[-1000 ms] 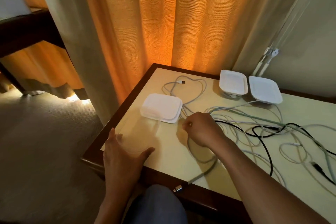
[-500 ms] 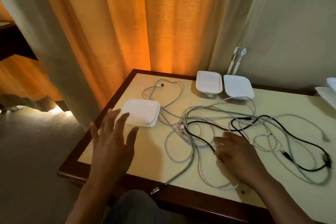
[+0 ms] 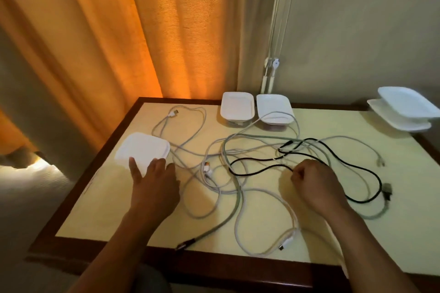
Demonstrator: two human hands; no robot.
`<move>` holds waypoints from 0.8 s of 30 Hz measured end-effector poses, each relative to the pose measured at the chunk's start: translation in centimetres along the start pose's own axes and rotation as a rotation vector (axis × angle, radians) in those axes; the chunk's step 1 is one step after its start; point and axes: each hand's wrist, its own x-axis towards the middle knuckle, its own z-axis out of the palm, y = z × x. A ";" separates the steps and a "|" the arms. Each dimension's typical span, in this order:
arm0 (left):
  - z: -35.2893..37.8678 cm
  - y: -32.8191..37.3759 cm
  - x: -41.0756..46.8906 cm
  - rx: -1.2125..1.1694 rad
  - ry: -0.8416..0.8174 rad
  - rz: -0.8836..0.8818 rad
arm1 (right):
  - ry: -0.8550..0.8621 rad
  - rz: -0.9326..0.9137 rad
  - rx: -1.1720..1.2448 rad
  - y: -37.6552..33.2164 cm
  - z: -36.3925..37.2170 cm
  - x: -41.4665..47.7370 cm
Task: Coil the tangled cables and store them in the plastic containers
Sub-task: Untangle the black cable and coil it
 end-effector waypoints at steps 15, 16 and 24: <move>-1.3 8.9 1.3 -0.793 0.185 0.195 | 0.302 0.285 1.327 0.0 -5.3 0.3; -1.6 9.7 1.2 -0.896 0.145 0.234 | 0.293 0.260 1.366 -0.2 -5.7 0.2; -1.8 16.0 1.5 -1.059 -0.034 0.257 | 0.196 0.030 1.711 -2.0 -8.1 -0.6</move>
